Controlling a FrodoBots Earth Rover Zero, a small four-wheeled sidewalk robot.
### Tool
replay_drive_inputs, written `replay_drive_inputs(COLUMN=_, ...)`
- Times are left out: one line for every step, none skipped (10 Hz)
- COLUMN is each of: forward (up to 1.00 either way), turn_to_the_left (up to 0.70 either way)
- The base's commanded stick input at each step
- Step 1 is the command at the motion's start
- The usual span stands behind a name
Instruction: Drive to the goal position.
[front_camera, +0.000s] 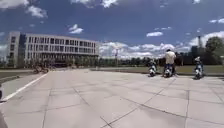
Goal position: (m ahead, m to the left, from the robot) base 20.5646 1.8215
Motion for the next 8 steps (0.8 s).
replay_drive_inputs(forward=0.7, turn_to_the_left=0.01)
replay_drive_inputs(forward=0.7, turn_to_the_left=0.2)
replay_drive_inputs(forward=0.7, turn_to_the_left=0.35)
replay_drive_inputs(forward=0.7, turn_to_the_left=0.35)
replay_drive_inputs(forward=0.7, turn_to_the_left=0.35)
replay_drive_inputs(forward=0.7, turn_to_the_left=0.28)
replay_drive_inputs(forward=0.7, turn_to_the_left=0.1)
replay_drive_inputs(forward=0.29, turn_to_the_left=0.04)
